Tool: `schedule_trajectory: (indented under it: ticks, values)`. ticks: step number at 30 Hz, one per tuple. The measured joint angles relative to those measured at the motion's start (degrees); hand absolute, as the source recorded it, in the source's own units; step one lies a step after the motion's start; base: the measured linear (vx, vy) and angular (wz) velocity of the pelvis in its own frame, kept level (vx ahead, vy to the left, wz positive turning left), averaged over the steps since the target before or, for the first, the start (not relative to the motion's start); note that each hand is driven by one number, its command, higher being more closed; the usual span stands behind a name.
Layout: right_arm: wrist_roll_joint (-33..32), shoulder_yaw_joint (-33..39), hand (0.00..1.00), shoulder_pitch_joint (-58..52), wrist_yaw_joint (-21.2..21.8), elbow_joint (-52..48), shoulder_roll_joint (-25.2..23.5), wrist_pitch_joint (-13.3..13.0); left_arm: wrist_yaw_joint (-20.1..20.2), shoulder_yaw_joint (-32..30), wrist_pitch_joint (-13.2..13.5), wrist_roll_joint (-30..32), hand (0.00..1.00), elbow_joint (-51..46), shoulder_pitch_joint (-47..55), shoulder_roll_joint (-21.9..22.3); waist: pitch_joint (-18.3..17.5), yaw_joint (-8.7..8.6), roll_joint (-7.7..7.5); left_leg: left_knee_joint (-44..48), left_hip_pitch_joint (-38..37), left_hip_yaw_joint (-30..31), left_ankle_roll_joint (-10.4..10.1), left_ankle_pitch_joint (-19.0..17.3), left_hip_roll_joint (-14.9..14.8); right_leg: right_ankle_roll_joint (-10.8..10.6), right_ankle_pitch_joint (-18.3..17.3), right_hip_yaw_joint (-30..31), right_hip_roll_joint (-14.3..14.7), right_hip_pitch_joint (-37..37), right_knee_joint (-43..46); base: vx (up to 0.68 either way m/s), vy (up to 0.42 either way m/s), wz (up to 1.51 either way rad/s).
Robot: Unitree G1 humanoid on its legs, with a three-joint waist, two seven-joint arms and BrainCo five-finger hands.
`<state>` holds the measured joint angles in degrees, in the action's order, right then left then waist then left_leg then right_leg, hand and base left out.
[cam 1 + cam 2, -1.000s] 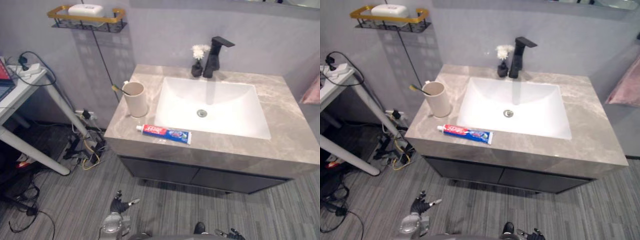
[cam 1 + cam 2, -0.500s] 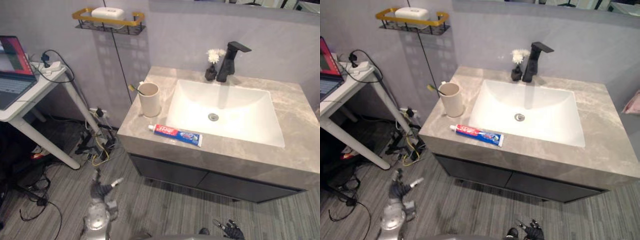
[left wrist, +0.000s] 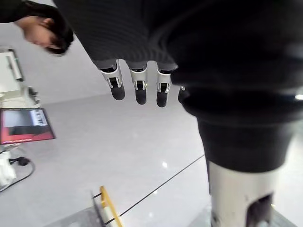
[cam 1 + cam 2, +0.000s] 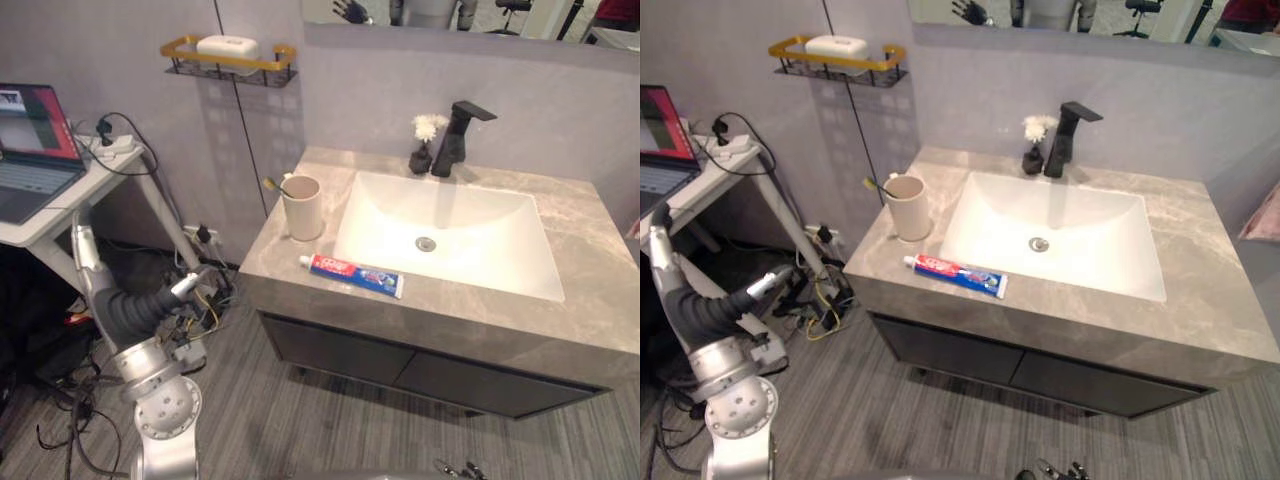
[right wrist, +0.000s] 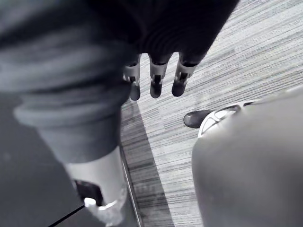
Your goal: Organize washtable
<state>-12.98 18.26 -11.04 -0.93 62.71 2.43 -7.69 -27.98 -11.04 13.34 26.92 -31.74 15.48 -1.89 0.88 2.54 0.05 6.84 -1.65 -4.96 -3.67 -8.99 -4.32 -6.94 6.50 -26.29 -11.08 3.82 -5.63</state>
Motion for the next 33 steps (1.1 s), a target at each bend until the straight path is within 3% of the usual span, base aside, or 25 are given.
schedule_trajectory:
  ticks: [6,16,22,23,33]
  values:
    - [0.0,0.0,0.00,0.4,0.0,3.0,1.4,-0.6,-1.0,7.9,2.6,4.3,0.00,-0.4,-0.7,-3.9,-0.5,0.11,1.04,0.0,0.0,0.1,0.0,0.1,0.1,0.0,0.1,0.6,0.4,0.0,0.0,-0.02,-0.011,0.00]
    - [0.2,-1.6,0.00,0.6,0.1,6.3,3.0,-0.6,0.8,20.8,6.2,9.5,0.00,-1.1,-5.0,-15.3,-0.5,-0.15,0.94,0.0,0.0,0.0,0.0,0.1,0.3,0.0,0.1,1.4,0.6,-0.3,0.0,0.00,0.001,-0.01]
    - [0.4,-5.4,0.00,0.7,0.3,6.9,4.0,-0.6,6.7,30.4,8.4,10.3,0.00,0.8,-10.6,-21.3,-0.4,-0.47,0.79,0.0,0.0,-1.4,0.0,0.1,0.1,0.1,0.2,3.2,0.9,-1.5,0.0,-0.01,0.006,-0.15]
    - [0.6,-5.8,0.00,1.0,0.7,6.9,4.1,-0.6,9.4,33.2,8.5,10.2,0.00,3.3,-13.0,-22.2,-0.4,-1.34,0.78,-0.1,0.0,-1.7,0.0,0.1,0.1,0.1,0.3,3.6,0.9,-1.7,0.0,-0.01,0.009,-0.09]
    - [1.7,-5.8,0.00,3.1,1.2,5.7,4.6,0.3,19.7,43.1,8.4,9.9,0.00,18.1,-19.8,-26.6,0.6,-3.66,0.86,-2.0,-2.2,-3.5,0.0,0.0,0.3,0.3,0.5,5.9,1.0,-2.1,-0.3,-0.01,0.017,-0.13]
